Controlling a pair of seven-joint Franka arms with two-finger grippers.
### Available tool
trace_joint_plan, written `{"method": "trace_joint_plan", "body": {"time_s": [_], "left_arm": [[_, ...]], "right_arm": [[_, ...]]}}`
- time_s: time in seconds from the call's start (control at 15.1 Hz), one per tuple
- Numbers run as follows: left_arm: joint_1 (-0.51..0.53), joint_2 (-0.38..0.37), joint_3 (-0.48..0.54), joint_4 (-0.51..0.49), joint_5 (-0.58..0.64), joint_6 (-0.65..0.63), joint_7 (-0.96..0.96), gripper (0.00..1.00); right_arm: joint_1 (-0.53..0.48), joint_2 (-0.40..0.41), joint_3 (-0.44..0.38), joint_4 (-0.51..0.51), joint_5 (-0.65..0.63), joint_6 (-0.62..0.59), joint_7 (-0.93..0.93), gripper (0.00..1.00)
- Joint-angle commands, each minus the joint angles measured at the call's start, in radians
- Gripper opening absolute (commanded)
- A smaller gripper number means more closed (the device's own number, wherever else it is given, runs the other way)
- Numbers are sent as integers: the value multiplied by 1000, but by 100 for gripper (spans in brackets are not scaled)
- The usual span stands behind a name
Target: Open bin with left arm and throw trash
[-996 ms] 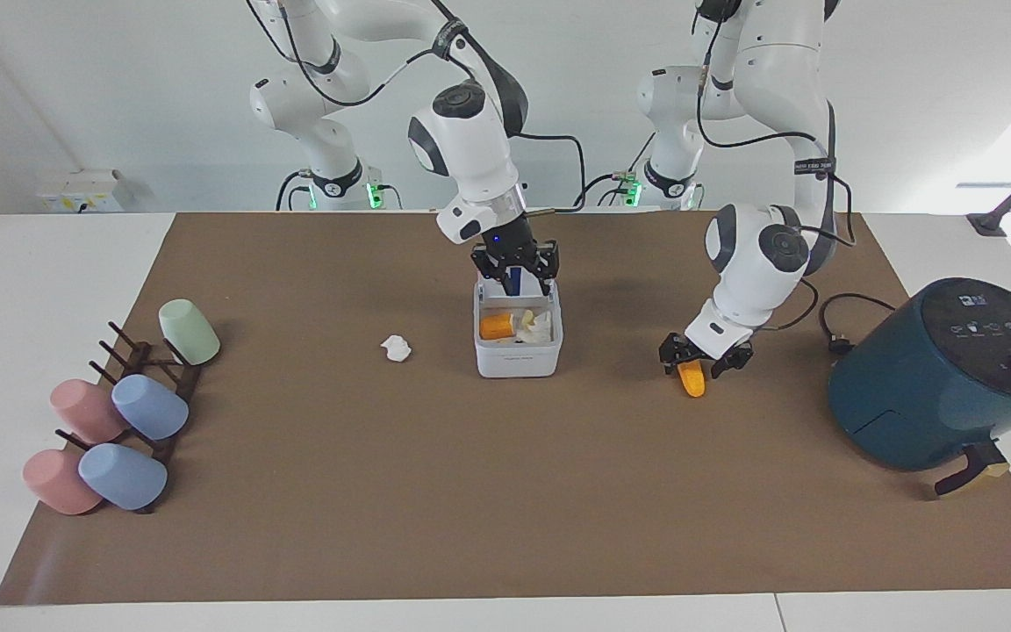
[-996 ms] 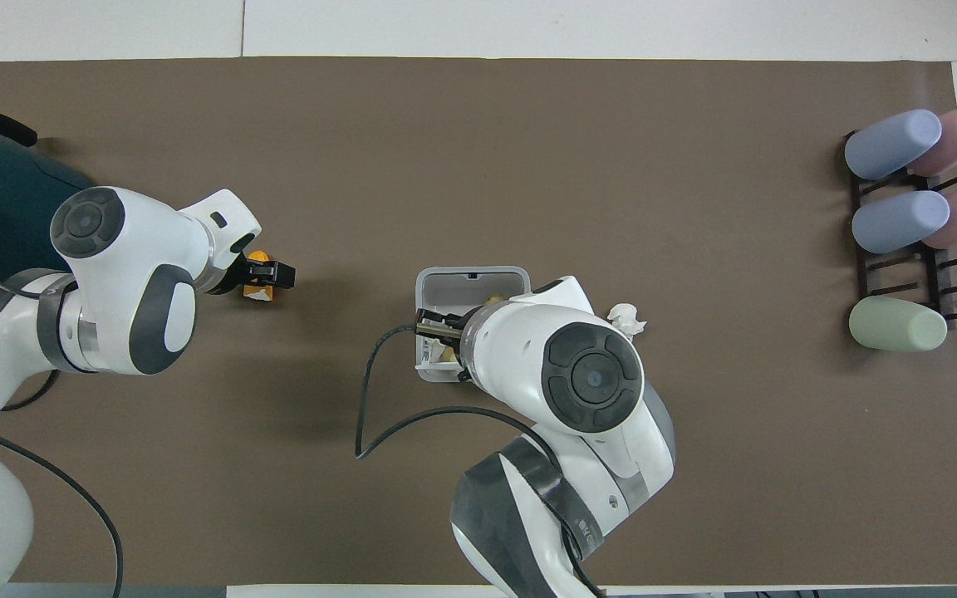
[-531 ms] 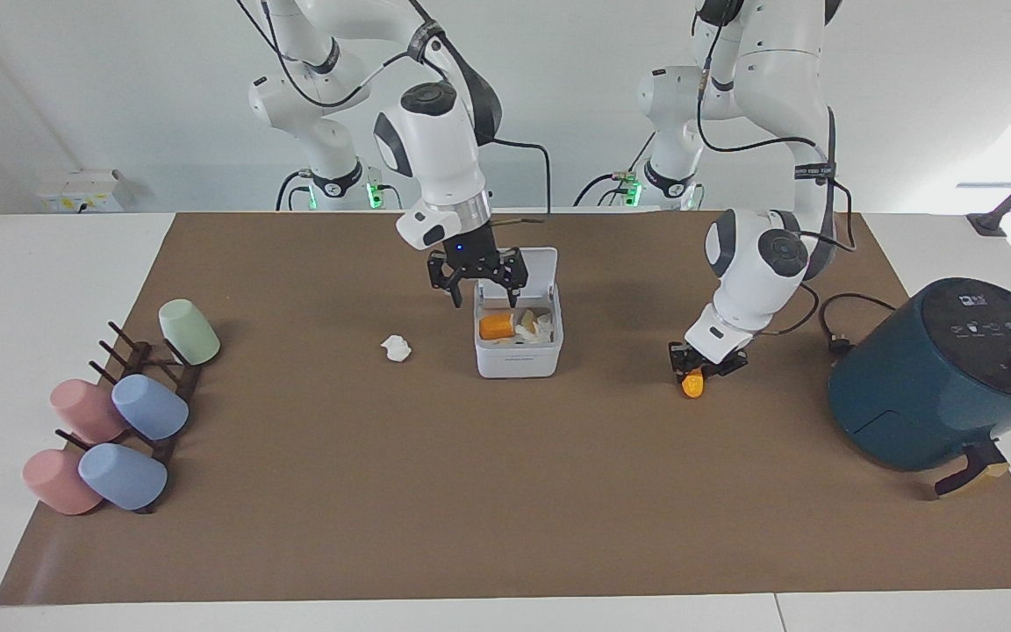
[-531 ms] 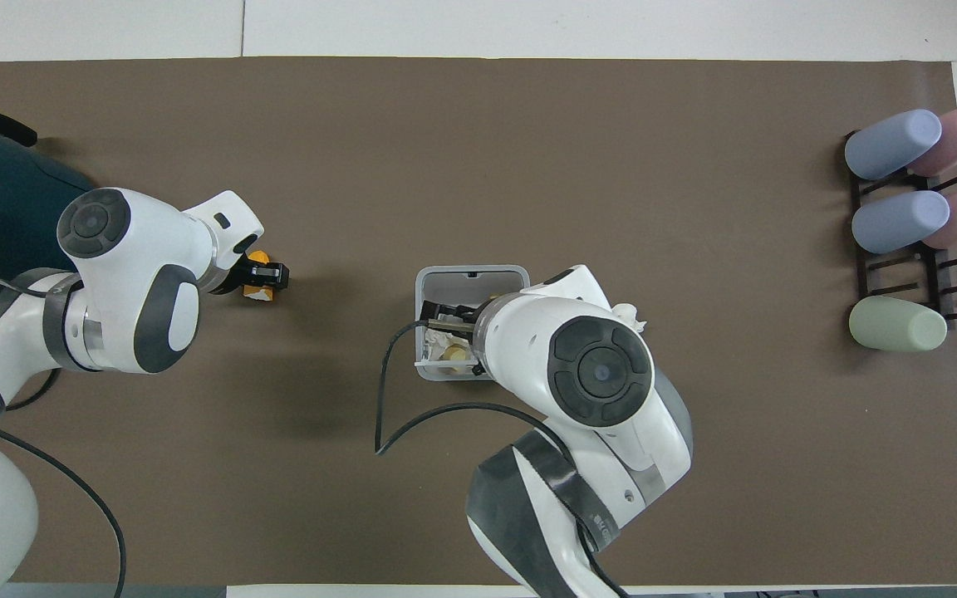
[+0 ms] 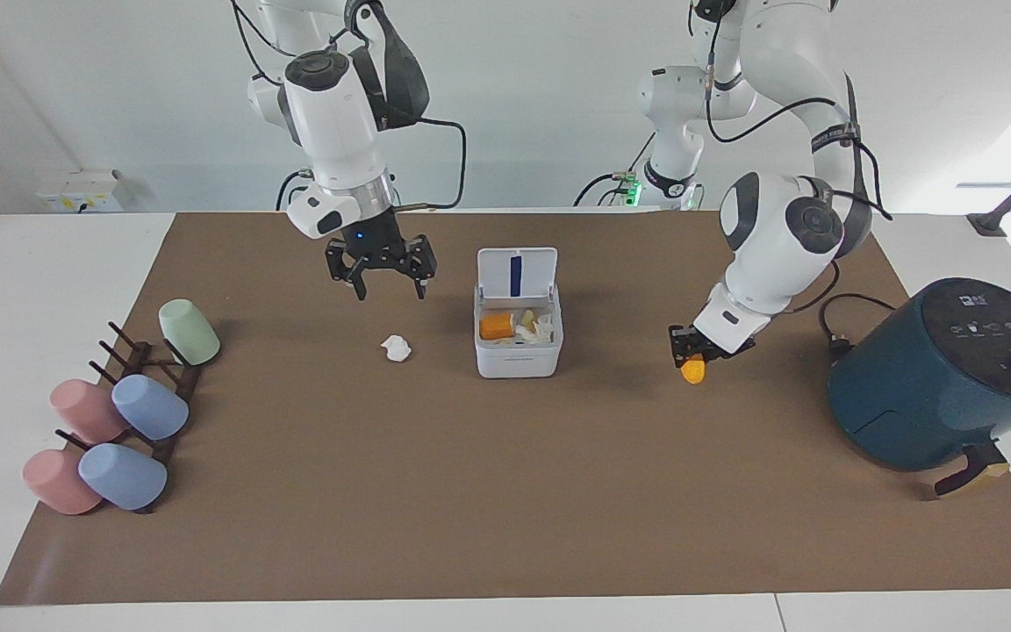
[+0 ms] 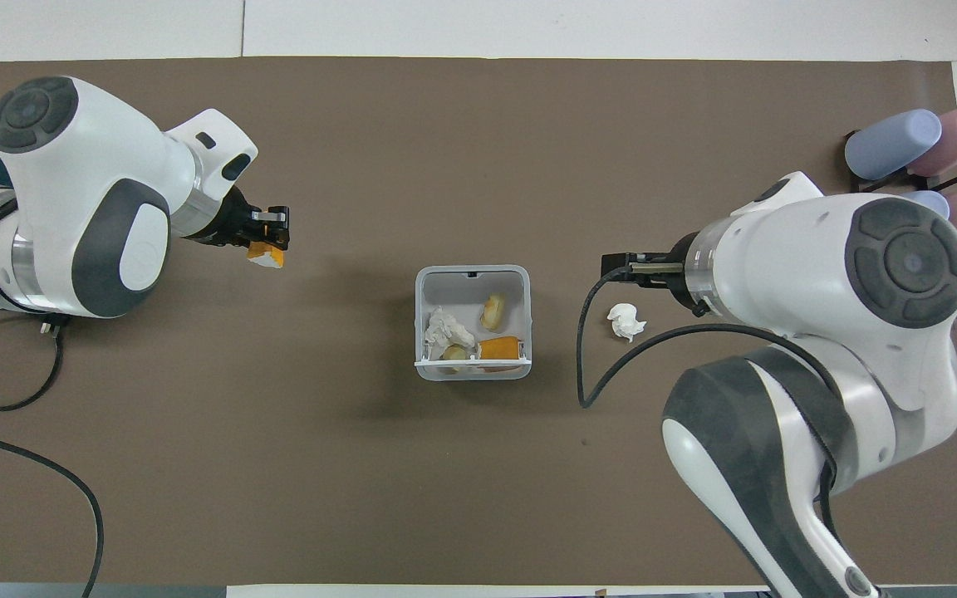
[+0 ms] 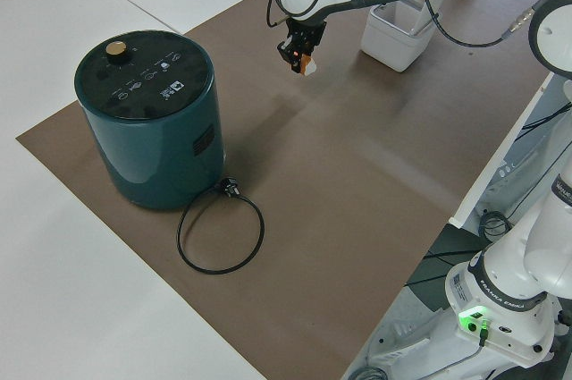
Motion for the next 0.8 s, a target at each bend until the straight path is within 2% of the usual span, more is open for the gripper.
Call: {"method": "trace_joint_plan", "body": {"time_s": [0.0,0.27,0.46,0.73], "left_arm": [[-115,5,6,64,-28,-41,-149,0],[-252,-11,6,18,-33,45,-186,0],[-315,-27,6,-52,-33,114,-185,0],[-372,-21,6,-118,-33,197,-183,0]], "right_arm": [[-65,-22,13,-18,-14,-62,-91,100],[-88,-13,13,-76,-14,-24,-142,100],[-97,7,13,-162,-12,94,-158,100],[-94,106,15,-196,-12,226,-165,100]]}}
